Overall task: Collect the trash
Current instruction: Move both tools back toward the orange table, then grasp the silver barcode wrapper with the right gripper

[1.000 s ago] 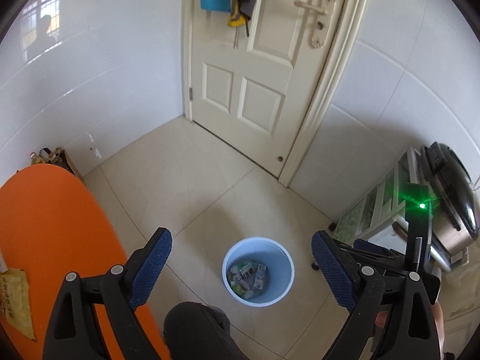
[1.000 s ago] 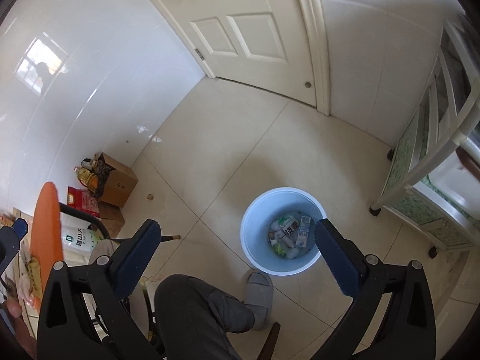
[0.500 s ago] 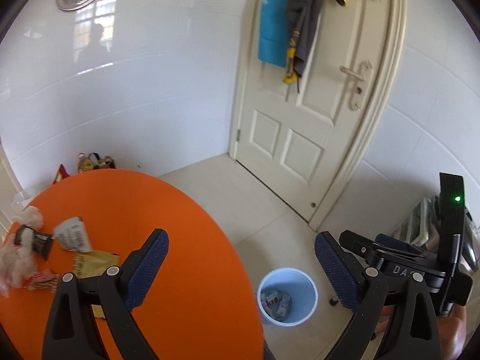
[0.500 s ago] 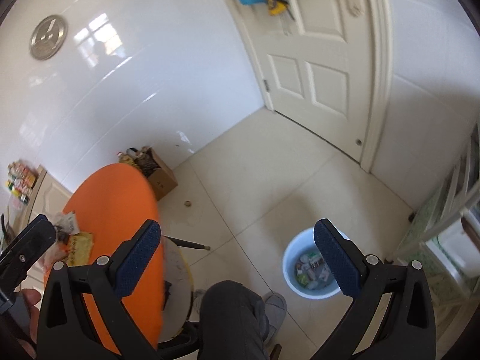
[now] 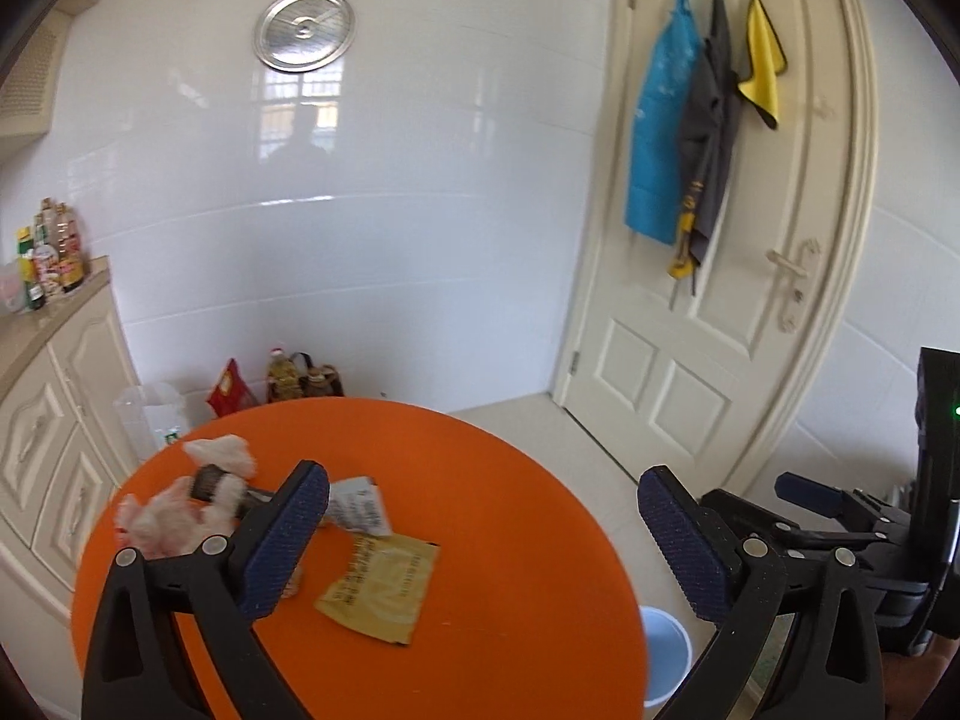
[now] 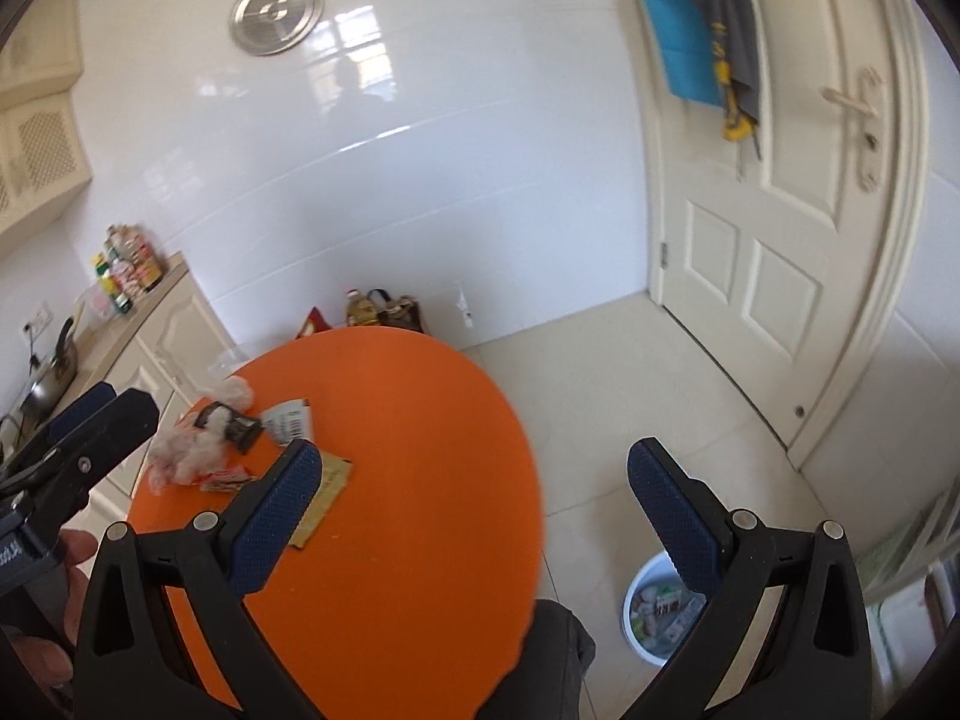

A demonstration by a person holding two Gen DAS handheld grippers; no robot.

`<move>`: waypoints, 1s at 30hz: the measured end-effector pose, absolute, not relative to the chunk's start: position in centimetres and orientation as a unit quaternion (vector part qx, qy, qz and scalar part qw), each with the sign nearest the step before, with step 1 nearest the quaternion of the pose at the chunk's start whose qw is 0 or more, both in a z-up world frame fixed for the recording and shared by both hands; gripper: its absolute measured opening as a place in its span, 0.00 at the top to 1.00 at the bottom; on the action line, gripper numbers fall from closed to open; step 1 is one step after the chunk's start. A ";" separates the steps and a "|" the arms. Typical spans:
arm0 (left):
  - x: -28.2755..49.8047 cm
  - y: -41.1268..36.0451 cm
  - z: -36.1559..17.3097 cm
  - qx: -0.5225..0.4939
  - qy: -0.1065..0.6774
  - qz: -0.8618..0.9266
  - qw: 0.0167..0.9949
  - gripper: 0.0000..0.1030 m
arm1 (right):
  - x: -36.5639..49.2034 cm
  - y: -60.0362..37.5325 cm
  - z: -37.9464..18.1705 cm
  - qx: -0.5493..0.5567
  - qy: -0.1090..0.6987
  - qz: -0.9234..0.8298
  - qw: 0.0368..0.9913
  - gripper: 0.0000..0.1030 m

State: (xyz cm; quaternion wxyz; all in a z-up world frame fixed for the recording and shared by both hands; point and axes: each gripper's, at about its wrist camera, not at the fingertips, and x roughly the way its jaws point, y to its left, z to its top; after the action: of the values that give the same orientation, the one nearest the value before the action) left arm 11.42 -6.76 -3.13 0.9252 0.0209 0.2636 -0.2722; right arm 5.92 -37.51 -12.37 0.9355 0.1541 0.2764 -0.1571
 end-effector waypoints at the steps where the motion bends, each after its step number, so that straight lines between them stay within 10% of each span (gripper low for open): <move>1: 11.1 -5.9 -3.1 0.017 0.261 -0.263 0.929 0.01 | 6.3 -36.7 -12.1 0.145 0.275 -0.151 0.938 0.00; 30: 9.0 2.3 -7.4 -0.048 0.325 -0.095 0.940 0.01 | 15.2 -26.3 -15.4 0.049 0.332 -0.047 0.941 0.00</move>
State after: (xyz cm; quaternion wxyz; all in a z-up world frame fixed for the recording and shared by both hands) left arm 9.05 2.33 -7.36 0.9398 -0.0484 0.3246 -0.0953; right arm 15.17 -26.27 -15.44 0.9409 0.0489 0.3320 -0.0466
